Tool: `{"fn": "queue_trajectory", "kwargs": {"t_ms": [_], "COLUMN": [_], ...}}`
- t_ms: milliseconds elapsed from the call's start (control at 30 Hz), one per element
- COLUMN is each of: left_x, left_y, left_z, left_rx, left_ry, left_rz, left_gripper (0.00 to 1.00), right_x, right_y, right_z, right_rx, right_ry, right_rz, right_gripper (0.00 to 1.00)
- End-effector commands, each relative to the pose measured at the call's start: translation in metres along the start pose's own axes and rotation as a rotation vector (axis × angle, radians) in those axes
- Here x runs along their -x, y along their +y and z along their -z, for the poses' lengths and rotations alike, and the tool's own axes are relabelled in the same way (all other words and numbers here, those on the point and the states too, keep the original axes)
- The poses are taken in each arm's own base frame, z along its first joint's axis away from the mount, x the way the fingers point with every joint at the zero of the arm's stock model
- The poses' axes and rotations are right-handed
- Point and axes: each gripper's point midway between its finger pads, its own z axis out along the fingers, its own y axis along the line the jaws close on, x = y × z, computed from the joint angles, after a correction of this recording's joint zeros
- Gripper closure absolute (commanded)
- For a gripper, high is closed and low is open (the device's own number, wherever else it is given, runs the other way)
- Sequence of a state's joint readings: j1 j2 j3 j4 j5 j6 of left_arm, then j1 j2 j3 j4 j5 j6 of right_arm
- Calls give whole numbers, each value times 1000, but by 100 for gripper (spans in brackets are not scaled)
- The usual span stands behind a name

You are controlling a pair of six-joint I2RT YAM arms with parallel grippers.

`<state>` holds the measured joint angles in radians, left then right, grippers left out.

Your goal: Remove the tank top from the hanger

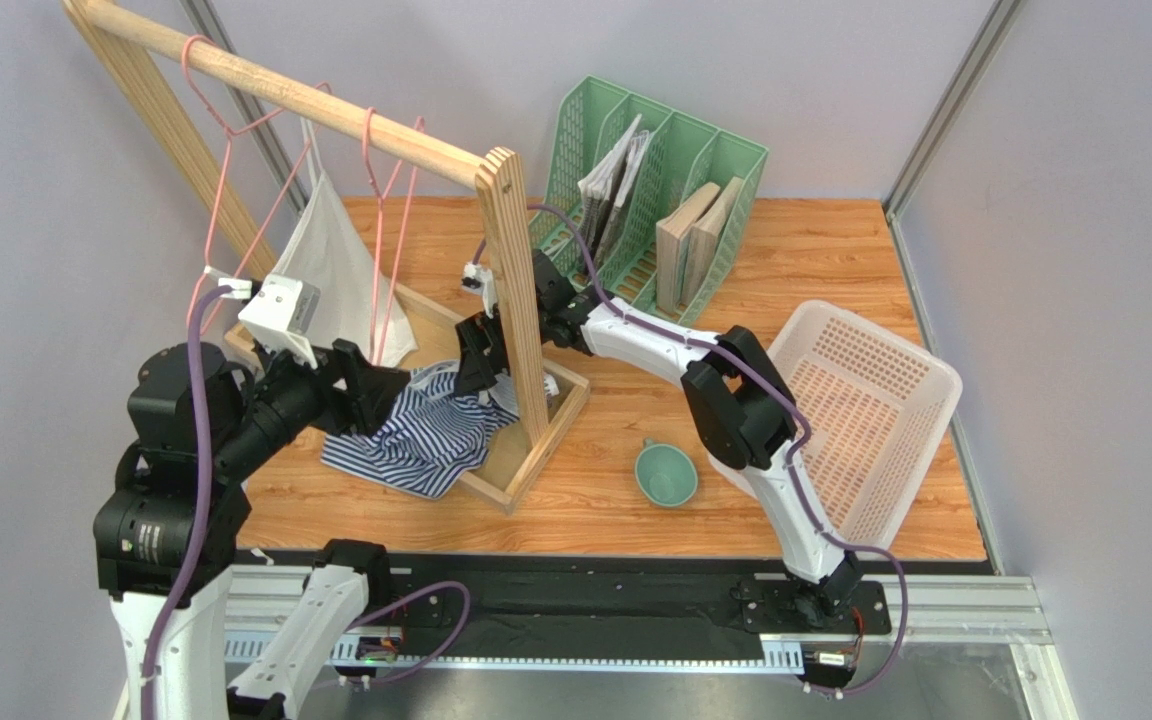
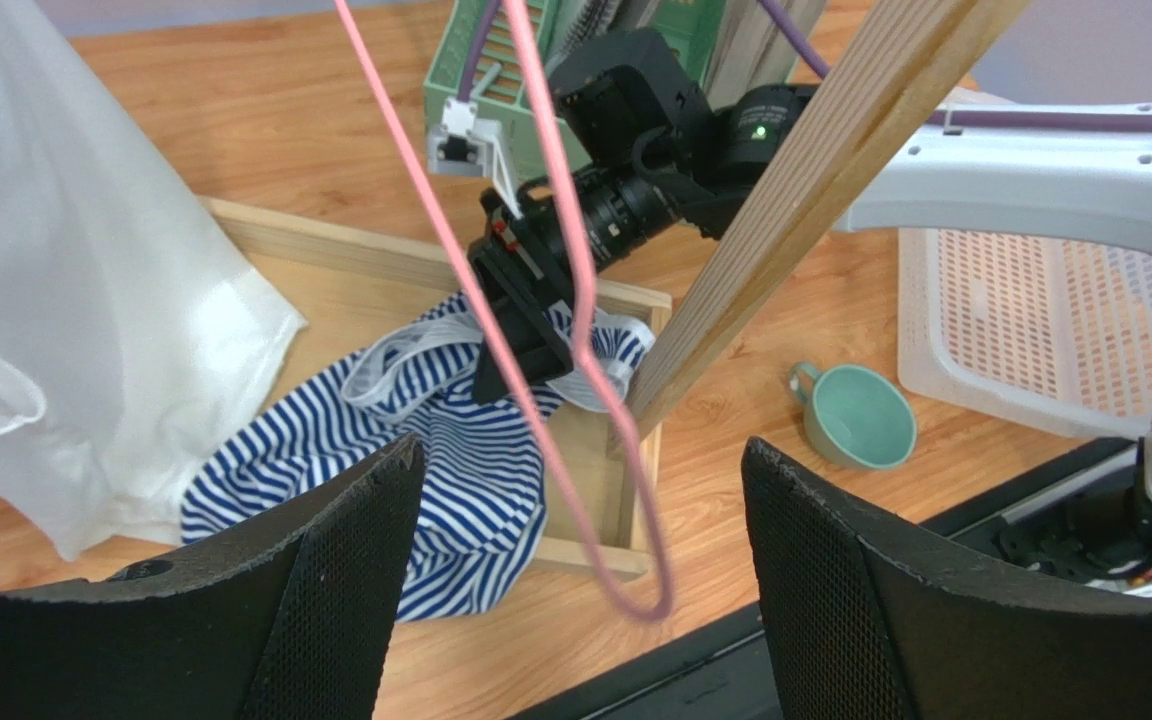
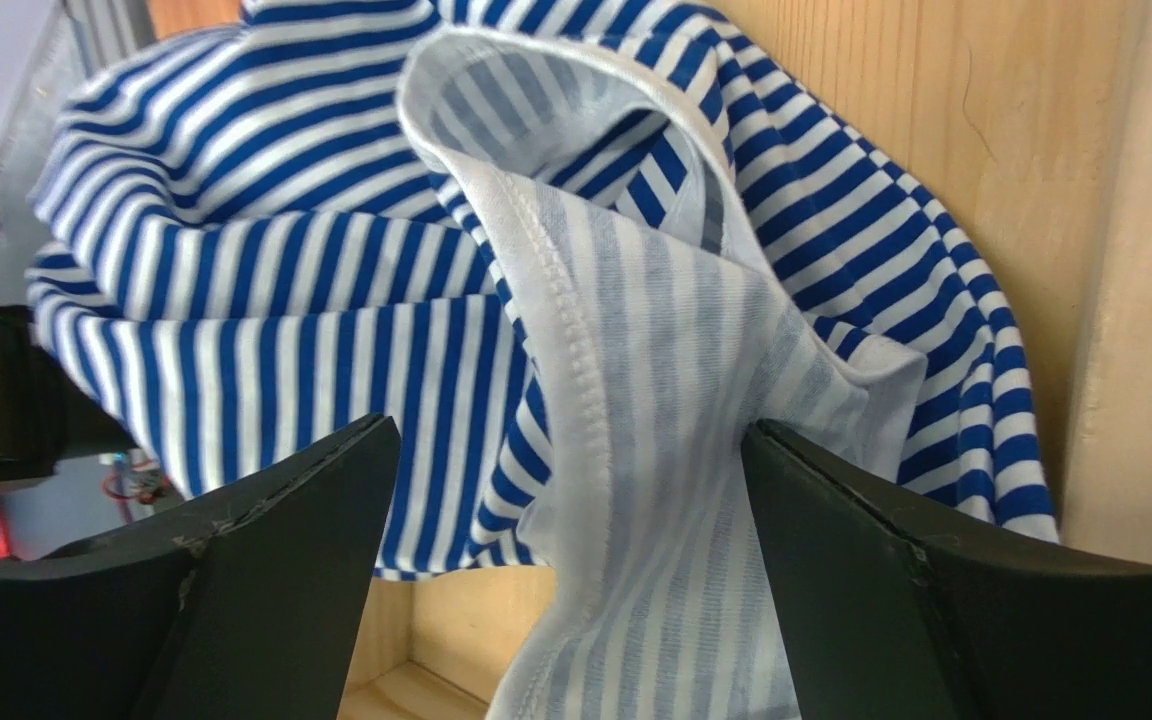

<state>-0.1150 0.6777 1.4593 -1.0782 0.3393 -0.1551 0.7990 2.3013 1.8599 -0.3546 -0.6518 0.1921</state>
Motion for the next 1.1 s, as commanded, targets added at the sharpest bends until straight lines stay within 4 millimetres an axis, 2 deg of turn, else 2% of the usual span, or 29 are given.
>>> {"fn": "queue_trajectory", "kwargs": {"t_ms": [0, 233, 400, 433, 500, 533, 600, 733, 767, 833, 967, 1000, 1067], "left_x": [22, 37, 42, 41, 42, 42, 43, 44, 45, 46, 47, 47, 47], "left_y": [1, 5, 4, 3, 4, 4, 3, 1, 1, 1, 1, 1, 0], "left_z": [28, 51, 62, 63, 64, 65, 66, 69, 70, 72, 74, 74, 75], "left_rx": [64, 132, 147, 145, 149, 150, 149, 145, 145, 146, 148, 149, 150], "left_ry": [-118, -242, -289, -294, -297, -299, -304, -321, -326, -337, -343, -344, -345], "left_rz": [-17, -8, -5, -5, -5, -4, -2, 3, 5, 5, 5, 7, 5], "left_gripper": [17, 17, 17, 17, 17, 18, 18, 18, 18, 19, 19, 19, 19], "right_x": [-1, -21, -27, -32, -27, -27, -22, -6, 0, 12, 48, 59, 76], "right_y": [1, -17, -33, -37, -40, -41, -39, -23, -17, -1, 25, 22, 29], "right_z": [-15, -35, -38, -38, -36, -36, -35, -30, -29, -24, -5, 5, 18], "right_rx": [-4, -110, -236, -243, -270, -277, -279, -238, -224, -168, -60, -45, 30], "right_ry": [-1, 44, 59, 67, 46, 43, 30, 3, -10, -33, -112, -141, -187], "right_rz": [128, 205, 257, 260, 273, 276, 283, 292, 295, 301, 264, 209, 170], "right_gripper": [9, 13, 27, 30, 41, 52, 65, 95, 99, 100, 100, 100, 100]}}
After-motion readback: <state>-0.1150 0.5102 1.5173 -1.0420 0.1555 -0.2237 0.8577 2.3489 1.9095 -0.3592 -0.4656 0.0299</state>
